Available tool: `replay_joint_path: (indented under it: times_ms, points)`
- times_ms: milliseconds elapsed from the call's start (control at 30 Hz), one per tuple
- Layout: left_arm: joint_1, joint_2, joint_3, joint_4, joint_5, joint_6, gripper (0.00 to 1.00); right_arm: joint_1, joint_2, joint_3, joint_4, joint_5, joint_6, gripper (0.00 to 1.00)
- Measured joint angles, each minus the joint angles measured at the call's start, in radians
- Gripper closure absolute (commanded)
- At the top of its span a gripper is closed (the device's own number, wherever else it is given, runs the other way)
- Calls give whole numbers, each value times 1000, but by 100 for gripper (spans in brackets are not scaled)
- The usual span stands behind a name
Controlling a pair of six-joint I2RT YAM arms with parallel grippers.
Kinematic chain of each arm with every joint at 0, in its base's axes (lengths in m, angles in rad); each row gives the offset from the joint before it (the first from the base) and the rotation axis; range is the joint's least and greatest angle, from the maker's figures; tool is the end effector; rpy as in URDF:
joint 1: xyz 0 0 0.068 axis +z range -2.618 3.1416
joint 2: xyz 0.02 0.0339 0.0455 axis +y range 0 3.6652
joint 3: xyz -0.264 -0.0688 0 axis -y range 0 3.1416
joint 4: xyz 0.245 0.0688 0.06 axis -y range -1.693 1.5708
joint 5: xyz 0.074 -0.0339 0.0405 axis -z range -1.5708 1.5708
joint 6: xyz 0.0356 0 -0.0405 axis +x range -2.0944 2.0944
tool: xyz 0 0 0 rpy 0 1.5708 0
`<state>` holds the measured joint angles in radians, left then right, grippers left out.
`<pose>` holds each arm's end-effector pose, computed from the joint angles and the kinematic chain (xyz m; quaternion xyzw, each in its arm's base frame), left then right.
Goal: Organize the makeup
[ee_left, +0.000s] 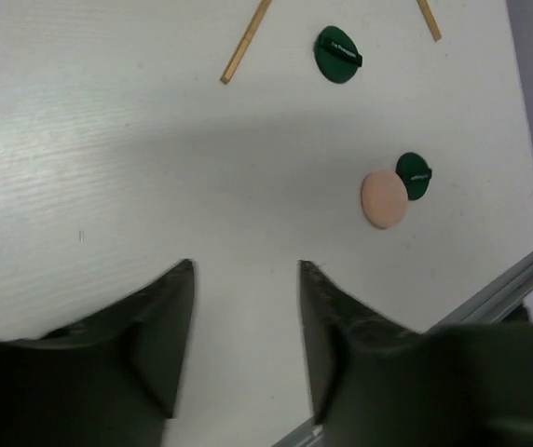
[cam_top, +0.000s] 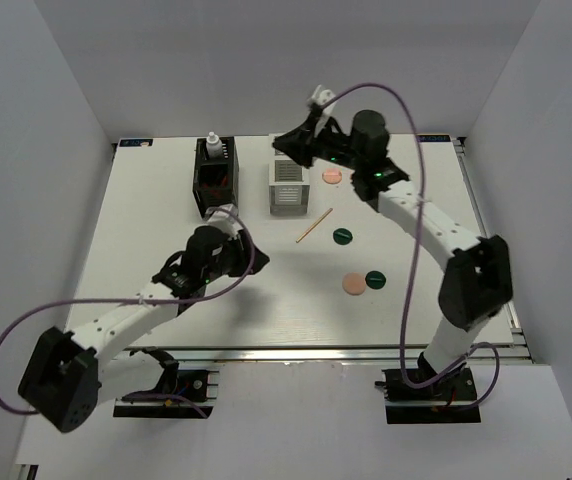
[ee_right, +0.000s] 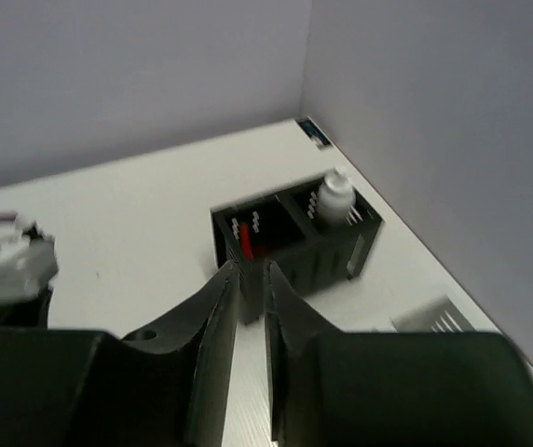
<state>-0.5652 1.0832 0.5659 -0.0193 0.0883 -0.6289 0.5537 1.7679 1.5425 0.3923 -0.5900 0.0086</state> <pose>0.1951 -0.1274 0.2218 -0.0058 0.8687 -0.3094 0.3869 0.3520 0.2409 0.3933 -0.3801 0.5352 0.3831 0.6498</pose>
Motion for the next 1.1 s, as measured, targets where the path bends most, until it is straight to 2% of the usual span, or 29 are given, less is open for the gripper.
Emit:
replay_joint_path:
  times_ms: [33,67,100,167,233,367,433,567,700,900,1100]
  points:
    - [-15,42,32,4,-4,23,35,-29,-39,-23,-33,-16,-11,70]
    - [-26,80,67,4,-8,41,28,-68,-79,-51,-78,-39,-24,55]
    - [-35,129,114,1,-11,71,26,-92,-100,-69,-118,-60,-36,46]
    - [-46,235,214,5,-13,127,24,-204,-161,-151,-195,-114,-68,34]
    - [-56,352,334,-8,-13,194,23,-300,-192,-236,-279,-159,-104,31]
    - [-79,579,565,-32,-14,324,23,-451,-248,-435,-452,-184,-186,32]
    - [-97,692,682,-60,-20,392,23,-480,-293,-522,-524,-183,-220,34]
    - [-136,875,859,-116,-41,505,25,-510,-432,-647,-562,-202,-243,43]
    - [-158,985,950,-154,-84,567,29,-571,-523,-693,-546,-226,-240,52]
    - [-169,1091,1041,-170,-171,600,32,-626,-536,-737,-525,-245,-219,54]
    - [-167,1150,1090,-180,-225,606,42,-626,-536,-751,-514,-257,-192,54]
